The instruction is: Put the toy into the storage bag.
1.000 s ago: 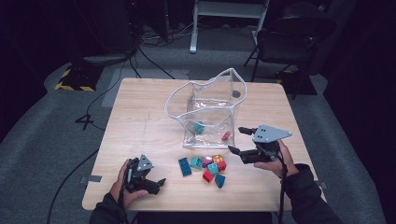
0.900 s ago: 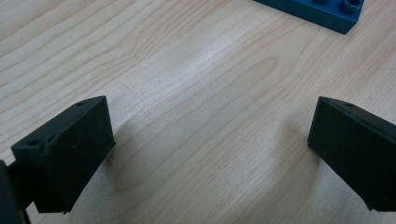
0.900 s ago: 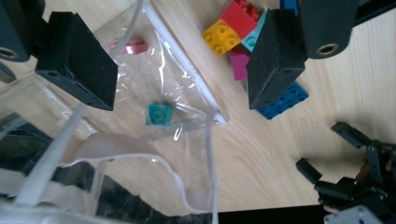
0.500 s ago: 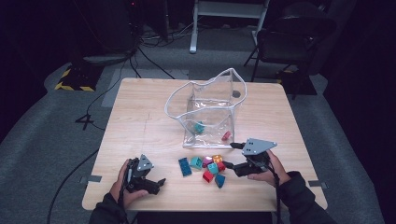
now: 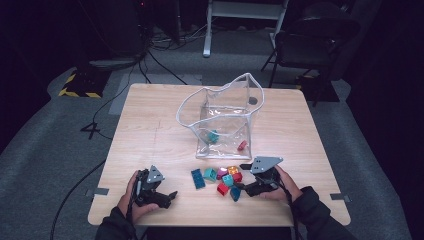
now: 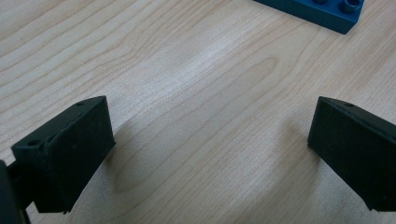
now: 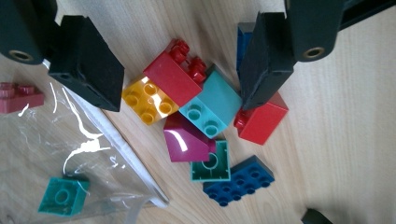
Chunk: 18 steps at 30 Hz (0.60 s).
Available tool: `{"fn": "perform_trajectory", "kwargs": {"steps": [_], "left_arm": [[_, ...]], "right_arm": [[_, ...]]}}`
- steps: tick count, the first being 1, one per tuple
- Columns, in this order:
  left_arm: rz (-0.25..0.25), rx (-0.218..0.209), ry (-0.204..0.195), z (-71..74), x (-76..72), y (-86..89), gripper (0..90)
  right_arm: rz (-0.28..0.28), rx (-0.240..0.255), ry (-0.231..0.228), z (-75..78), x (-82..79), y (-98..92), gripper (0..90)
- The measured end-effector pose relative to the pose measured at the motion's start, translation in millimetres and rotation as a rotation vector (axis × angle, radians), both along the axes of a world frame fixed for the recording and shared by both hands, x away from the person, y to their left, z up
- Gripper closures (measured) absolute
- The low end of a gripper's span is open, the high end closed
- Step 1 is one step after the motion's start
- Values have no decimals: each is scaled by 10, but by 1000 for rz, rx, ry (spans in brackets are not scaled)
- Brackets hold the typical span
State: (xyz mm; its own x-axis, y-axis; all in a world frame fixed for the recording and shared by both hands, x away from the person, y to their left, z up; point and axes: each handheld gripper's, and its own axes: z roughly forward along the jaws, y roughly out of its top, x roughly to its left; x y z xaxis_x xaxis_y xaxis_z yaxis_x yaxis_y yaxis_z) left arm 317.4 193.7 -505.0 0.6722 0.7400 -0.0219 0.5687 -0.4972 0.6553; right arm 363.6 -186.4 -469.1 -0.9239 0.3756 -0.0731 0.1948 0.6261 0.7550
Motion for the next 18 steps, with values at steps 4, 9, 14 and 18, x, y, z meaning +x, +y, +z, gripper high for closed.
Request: {"fn": "perform_trajectory", "kwargs": {"steps": [4, 9, 14, 18], "left_arm": [[0, 0, 0, 0, 0, 0, 4], [0, 0, 0, 0, 0, 0, 4], [0, -1, 0, 0, 0, 0, 4], [1, -1, 0, 0, 0, -1, 4]], "right_arm": [[-10, -3, 13, -50, 30, -7, 330], [-31, -17, 24, -134, 70, -6, 353], [-35, -32, 32, -200, 84, 10, 404], [-36, -53, 27, -258, 71, 36, 540]]}}
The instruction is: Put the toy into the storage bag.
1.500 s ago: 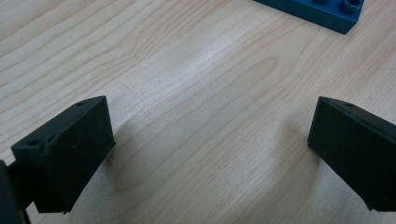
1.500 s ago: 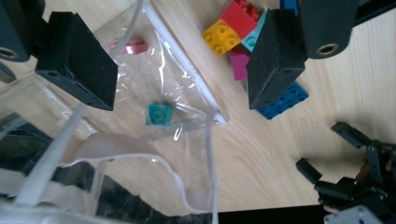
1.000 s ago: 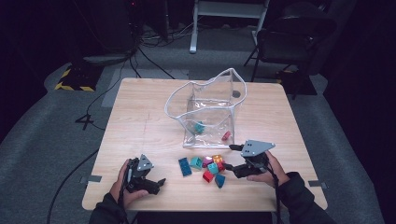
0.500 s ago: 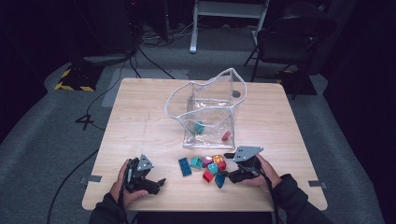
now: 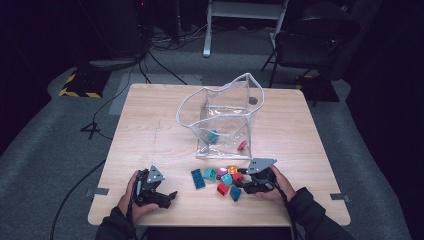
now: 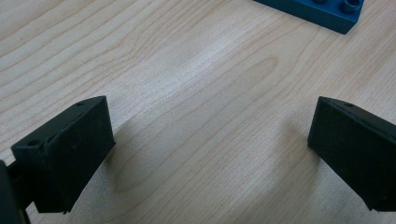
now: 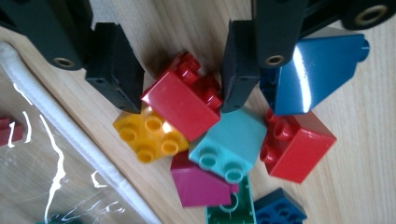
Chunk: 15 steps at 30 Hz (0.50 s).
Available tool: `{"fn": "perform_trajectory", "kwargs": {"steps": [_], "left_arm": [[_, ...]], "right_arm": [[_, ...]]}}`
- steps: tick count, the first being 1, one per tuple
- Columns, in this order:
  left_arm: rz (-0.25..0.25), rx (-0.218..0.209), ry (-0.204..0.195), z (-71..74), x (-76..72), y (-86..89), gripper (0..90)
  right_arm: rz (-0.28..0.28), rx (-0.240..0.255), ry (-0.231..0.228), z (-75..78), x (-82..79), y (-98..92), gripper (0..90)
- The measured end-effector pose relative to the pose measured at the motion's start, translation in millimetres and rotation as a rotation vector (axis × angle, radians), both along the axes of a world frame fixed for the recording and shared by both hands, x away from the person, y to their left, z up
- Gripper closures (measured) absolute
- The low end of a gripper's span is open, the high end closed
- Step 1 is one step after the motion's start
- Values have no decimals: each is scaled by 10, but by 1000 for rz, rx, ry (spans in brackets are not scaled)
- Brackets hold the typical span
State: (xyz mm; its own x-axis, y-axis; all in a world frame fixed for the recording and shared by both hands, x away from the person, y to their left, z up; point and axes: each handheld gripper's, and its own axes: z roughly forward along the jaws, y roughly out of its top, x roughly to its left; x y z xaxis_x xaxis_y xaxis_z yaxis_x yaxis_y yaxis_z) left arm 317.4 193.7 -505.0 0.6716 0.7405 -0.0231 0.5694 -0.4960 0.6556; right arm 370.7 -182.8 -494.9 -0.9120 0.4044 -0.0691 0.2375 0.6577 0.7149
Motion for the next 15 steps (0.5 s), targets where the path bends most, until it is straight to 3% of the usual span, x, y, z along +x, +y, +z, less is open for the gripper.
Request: {"fn": "perform_trajectory", "kwargs": {"steps": [3, 5, 8, 15], "left_arm": [[-1, 1, 0, 0, 0, 0, 4], [0, 1, 0, 0, 0, 0, 4], [-2, 0, 1, 0, 2, 1, 4], [-1, -1, 1, 0, 2, 0, 3]], "right_arm": [[0, 3, -3, -6, -3, 2, 573], [-7, 6, -20, -3, -5, -14, 654], [-8, 17, 0, -6, 7, -32, 656], [-20, 28, -13, 36, 13, -83, 658]]}}
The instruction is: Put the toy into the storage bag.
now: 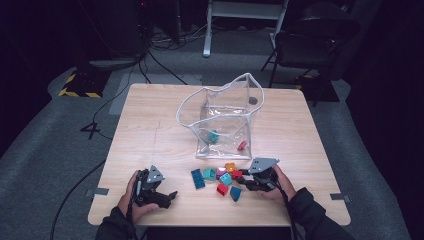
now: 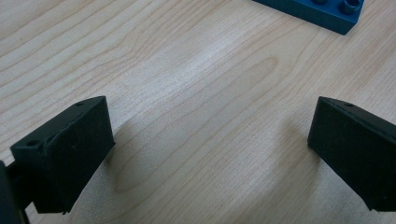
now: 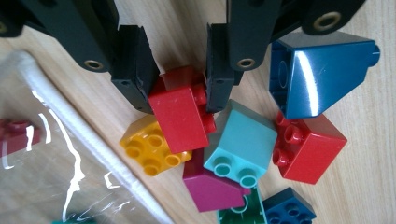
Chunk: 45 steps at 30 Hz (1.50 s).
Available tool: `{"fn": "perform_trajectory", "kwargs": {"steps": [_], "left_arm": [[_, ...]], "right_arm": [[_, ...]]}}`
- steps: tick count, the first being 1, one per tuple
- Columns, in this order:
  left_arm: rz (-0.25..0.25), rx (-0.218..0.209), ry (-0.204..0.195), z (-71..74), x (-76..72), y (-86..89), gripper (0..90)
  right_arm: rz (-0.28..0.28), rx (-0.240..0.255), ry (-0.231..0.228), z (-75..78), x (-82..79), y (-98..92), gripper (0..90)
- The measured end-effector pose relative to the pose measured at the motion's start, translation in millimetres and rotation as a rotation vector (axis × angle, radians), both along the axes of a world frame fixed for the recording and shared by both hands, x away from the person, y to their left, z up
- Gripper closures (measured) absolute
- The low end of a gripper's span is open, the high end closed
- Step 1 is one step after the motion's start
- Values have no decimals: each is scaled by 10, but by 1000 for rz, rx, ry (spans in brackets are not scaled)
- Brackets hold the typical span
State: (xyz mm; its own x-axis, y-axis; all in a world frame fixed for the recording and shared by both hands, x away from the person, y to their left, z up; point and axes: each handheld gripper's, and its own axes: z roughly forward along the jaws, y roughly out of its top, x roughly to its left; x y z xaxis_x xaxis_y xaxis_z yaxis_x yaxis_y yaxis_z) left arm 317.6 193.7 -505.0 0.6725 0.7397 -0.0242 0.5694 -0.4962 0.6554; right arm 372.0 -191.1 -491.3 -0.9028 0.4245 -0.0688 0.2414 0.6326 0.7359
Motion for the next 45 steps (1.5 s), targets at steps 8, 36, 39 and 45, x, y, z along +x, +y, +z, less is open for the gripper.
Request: {"fn": "perform_trajectory", "kwargs": {"steps": [8, 36, 39, 45], "left_arm": [[0, 0, 0, 0, 0, 0, 3], [3, 2, -3, 0, 5, -1, 2], [3, 2, -3, 0, 5, -2, 2], [4, 2, -3, 0, 5, -2, 2]], "right_arm": [[-36, 57, -6, 154, 12, -164, 658], [-118, 197, -126, 895, 21, -470, 660], [-141, 210, -155, 1073, 41, -515, 661], [-162, 226, -188, 1307, 67, -532, 662]]}}
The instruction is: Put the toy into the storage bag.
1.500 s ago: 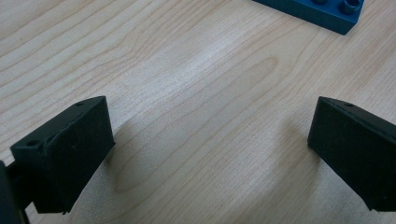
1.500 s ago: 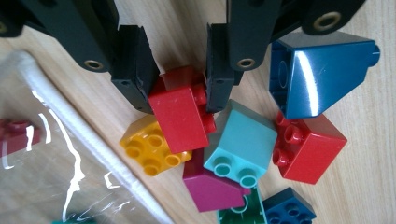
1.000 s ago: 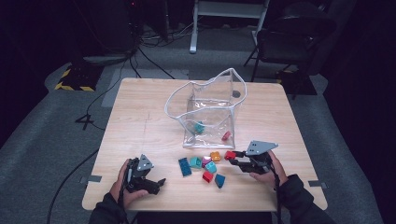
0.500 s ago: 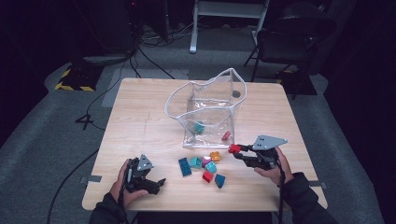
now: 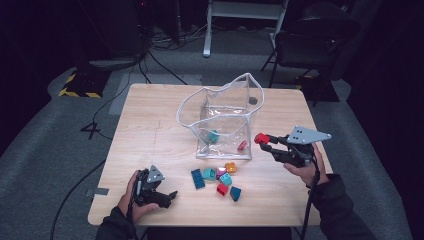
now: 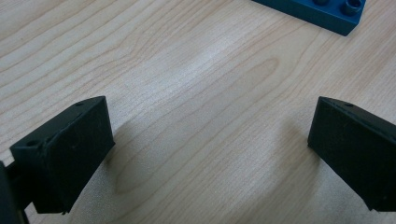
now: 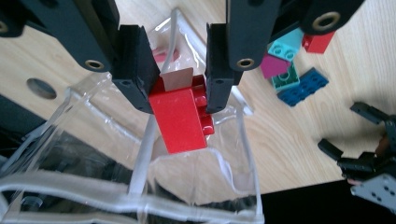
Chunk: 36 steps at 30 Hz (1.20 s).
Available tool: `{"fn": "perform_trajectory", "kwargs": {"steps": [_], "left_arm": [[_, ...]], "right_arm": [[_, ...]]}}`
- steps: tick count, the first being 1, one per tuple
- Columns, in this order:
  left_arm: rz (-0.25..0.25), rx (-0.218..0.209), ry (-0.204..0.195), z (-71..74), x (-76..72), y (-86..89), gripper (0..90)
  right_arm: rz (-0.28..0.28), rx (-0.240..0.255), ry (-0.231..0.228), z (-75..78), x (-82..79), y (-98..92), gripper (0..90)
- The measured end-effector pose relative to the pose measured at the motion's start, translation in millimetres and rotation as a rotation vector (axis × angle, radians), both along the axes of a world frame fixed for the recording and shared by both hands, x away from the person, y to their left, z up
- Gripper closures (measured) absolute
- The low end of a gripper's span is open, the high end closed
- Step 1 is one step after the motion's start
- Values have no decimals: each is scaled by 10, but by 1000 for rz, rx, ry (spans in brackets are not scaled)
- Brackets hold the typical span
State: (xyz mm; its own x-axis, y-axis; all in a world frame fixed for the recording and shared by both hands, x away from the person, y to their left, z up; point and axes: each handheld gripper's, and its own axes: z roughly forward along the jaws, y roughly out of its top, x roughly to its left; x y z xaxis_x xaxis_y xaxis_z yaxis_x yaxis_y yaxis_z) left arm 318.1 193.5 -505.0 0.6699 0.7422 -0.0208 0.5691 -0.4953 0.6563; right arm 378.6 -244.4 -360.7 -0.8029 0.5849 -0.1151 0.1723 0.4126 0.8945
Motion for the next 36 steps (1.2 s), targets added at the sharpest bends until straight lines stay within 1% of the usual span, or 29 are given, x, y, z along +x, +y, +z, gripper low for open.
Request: {"fn": "perform_trajectory", "kwargs": {"steps": [1, 6, 8, 13, 15, 23, 24, 32, 36], "left_arm": [[0, 0, 0, 0, 0, 0, 2], [0, 0, 0, 0, 0, 0, 2], [0, 0, 0, 0, 0, 0, 2], [1, 0, 1, 0, 1, -1, 2], [2, 0, 1, 0, 1, -1, 2], [1, -1, 1, 0, 1, -2, 2], [2, 1, 0, 0, 1, -1, 2], [1, 1, 0, 0, 1, -1, 2], [1, 1, 0, 1, 1, -1, 2]], "right_arm": [[0, 0, 0, 0, 0, 0, 662], [-10, 10, -25, 166, 4, 5, 663], [-12, 10, -26, 208, 10, 8, 663], [-15, 16, -47, 320, 12, 6, 664], [-14, 20, -51, 342, 13, 8, 664], [-17, 26, -68, 518, 40, 75, 666], [-25, 19, -72, 560, 52, 97, 667], [-27, 31, -80, 688, 125, 172, 669], [-32, 29, -82, 714, 158, 198, 669]]}}
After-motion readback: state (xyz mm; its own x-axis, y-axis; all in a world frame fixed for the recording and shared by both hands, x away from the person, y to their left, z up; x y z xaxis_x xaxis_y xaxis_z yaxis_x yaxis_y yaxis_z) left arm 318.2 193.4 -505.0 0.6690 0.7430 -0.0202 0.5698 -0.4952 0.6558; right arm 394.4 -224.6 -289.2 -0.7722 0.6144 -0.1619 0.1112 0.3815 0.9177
